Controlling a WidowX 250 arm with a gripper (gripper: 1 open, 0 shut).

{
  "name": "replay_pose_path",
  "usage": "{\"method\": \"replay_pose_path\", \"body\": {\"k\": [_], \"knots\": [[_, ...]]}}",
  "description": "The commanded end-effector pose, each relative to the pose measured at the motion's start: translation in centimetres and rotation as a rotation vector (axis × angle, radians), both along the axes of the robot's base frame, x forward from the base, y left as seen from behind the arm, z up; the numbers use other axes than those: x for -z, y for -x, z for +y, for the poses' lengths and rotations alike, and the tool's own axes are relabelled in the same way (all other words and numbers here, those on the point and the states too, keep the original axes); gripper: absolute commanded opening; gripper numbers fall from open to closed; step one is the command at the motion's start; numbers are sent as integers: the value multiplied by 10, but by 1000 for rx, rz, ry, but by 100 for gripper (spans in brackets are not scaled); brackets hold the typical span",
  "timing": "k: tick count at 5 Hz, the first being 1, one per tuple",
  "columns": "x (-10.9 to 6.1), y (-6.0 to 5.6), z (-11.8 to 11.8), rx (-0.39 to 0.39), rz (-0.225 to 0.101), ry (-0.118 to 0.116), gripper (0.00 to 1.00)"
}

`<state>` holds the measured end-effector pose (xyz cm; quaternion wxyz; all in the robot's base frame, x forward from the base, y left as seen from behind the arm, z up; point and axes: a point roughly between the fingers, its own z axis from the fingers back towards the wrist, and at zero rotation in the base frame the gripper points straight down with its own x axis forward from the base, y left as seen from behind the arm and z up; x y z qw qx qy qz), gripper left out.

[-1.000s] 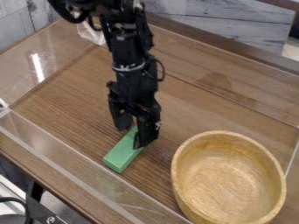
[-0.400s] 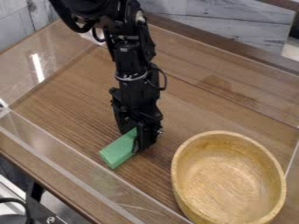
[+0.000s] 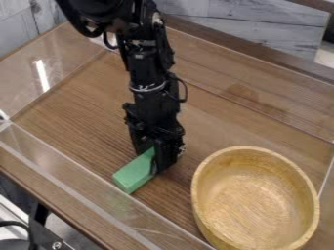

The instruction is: Put the green block in the brown bowl

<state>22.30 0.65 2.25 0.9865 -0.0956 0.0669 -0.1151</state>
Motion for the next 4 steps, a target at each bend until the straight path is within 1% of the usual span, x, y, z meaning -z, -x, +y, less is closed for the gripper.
{"method": "replay_pose_path", "body": {"k": [1,2,3,4], "knots": [[-13,2,-4,-13,4,14,0],[-18,7,-6,-31,35,29,0],[-22,10,-9,-42,53,41,0],[-30,13,-10,-53,73,51,0]]}}
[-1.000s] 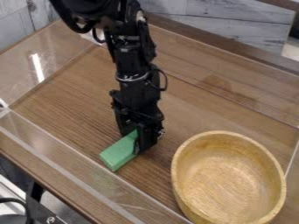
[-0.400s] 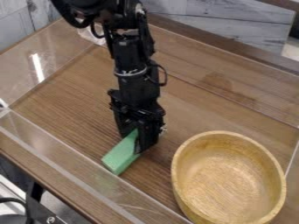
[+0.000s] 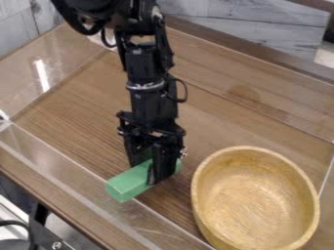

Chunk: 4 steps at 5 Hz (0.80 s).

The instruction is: Put the green block in the brown bowl

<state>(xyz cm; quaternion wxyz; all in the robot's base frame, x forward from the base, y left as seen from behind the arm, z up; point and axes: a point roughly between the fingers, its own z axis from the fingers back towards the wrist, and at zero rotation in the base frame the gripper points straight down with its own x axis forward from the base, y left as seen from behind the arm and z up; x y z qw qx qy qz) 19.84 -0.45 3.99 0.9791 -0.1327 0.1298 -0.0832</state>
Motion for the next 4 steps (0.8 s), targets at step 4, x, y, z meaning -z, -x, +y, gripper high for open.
{"method": "replay_pose_path", "body": {"k": [4], "knots": [[-41,-14,-1,-24,-55,21,0]]}}
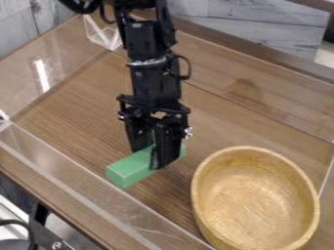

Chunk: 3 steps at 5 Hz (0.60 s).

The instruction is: Put the green block in the brown bowl

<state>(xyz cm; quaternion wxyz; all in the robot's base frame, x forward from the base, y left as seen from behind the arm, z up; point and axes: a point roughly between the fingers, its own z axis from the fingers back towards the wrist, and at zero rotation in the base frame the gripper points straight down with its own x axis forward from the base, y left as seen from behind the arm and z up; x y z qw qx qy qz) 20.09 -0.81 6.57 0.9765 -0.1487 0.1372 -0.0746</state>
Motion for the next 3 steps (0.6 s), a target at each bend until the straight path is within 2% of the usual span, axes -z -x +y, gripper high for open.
{"method": "replay_pose_path", "body": {"k": [1,2,3], "knots": [[-15,-13,2,-6,-81,-3,0],[-15,-15,2,-7,-86,2,0],[-25,-15,-4,-18,-88,7,0]]}}
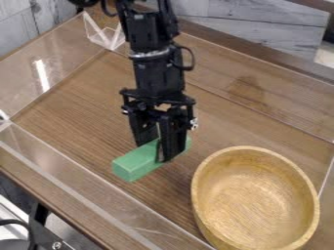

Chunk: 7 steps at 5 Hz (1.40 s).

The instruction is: Put the green block in the brown bowl

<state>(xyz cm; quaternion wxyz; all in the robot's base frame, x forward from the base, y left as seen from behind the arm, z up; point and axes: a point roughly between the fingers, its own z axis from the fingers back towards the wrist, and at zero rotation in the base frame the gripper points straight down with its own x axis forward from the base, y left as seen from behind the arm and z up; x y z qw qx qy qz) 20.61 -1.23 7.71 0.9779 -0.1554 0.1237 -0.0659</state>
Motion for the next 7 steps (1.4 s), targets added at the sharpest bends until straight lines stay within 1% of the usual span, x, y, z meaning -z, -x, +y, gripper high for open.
{"method": "replay_pose_path", "body": {"k": [1,3,7], "knots": [[-21,-10,-8,2,-74,0,0],[-30,-11,-23,1,-94,11,0],[-37,-8,-50,16,-123,29,0]]}}
